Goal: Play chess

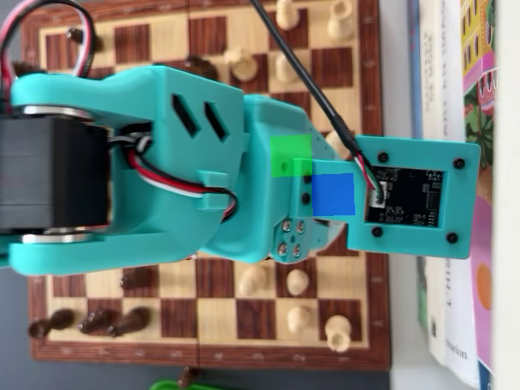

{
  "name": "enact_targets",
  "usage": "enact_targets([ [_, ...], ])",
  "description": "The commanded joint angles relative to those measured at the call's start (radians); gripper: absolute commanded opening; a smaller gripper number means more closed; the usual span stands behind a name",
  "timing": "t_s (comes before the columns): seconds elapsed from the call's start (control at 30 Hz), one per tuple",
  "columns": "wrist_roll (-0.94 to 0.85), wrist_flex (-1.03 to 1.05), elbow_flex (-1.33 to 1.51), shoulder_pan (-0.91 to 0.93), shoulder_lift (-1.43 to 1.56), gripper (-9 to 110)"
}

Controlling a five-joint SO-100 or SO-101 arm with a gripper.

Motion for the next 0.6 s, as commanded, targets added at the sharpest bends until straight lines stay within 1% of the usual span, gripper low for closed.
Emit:
enact_targets([
  [0.0,0.008,0.003,-0.067,0.009,-0.006,16],
  [0.57,0.008,0.005,-0.075,0.008,-0.089,16],
])
